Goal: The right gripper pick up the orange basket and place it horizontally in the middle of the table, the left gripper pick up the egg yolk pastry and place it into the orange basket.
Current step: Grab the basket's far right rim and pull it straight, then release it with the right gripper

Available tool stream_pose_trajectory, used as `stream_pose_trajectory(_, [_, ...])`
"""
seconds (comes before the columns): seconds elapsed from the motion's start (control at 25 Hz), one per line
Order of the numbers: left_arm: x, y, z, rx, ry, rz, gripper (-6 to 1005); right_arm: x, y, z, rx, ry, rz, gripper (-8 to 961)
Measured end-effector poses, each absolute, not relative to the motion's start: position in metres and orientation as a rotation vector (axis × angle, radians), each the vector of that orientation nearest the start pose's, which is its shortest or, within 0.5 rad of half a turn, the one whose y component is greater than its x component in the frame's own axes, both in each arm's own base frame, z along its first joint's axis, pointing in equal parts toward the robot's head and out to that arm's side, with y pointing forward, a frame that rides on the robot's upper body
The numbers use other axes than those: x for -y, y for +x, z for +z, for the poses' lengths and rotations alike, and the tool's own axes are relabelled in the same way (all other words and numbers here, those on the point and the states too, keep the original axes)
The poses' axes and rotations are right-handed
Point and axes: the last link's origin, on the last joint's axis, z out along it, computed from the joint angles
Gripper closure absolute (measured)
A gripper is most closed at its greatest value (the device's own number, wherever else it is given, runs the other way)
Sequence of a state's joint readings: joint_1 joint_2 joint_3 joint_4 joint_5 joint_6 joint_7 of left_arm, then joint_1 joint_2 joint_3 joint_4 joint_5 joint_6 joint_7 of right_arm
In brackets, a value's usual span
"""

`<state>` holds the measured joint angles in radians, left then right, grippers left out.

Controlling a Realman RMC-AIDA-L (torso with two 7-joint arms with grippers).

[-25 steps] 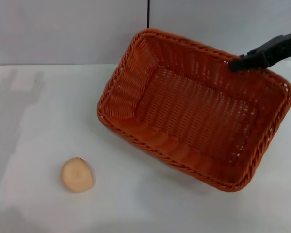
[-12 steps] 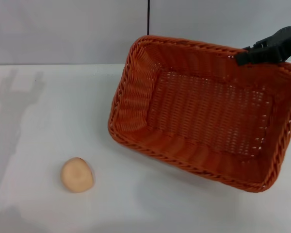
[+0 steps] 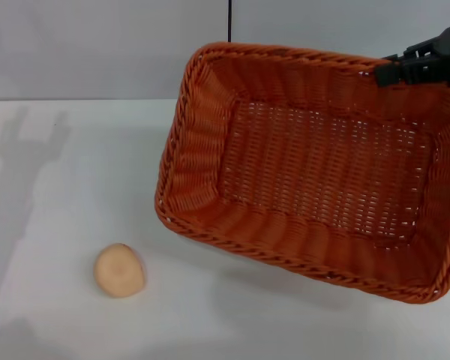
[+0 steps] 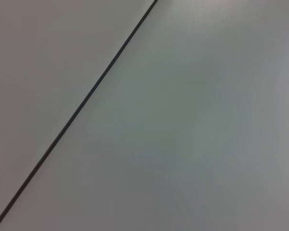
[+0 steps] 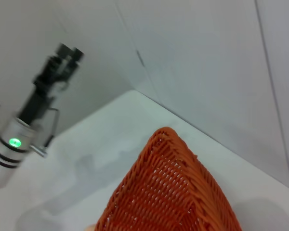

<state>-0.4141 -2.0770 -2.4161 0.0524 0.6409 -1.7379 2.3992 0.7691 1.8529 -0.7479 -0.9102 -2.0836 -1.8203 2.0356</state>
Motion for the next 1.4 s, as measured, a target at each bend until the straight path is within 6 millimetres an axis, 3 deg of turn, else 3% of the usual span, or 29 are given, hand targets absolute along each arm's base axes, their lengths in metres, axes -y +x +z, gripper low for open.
stream_pose_trajectory(0.48, [-0.284,-0.314,0.042,0.602,-1.349,-1.412,155,-0.369,0.176,0.120,-0.698,-3.051,0.387,791])
stream_pose_trajectory(0.96, [-0.284,-0.313,0.041,0.603,-1.357,-1.414,155,-0.362,0.179,0.096,-0.582,-3.198,0.247,791])
stream_pose_trajectory(1.4, [-0.285,-0.312,0.039,0.608,-1.359,-1.419,155,-0.368,0.187,0.072,-0.611,-3.183,0.209,790])
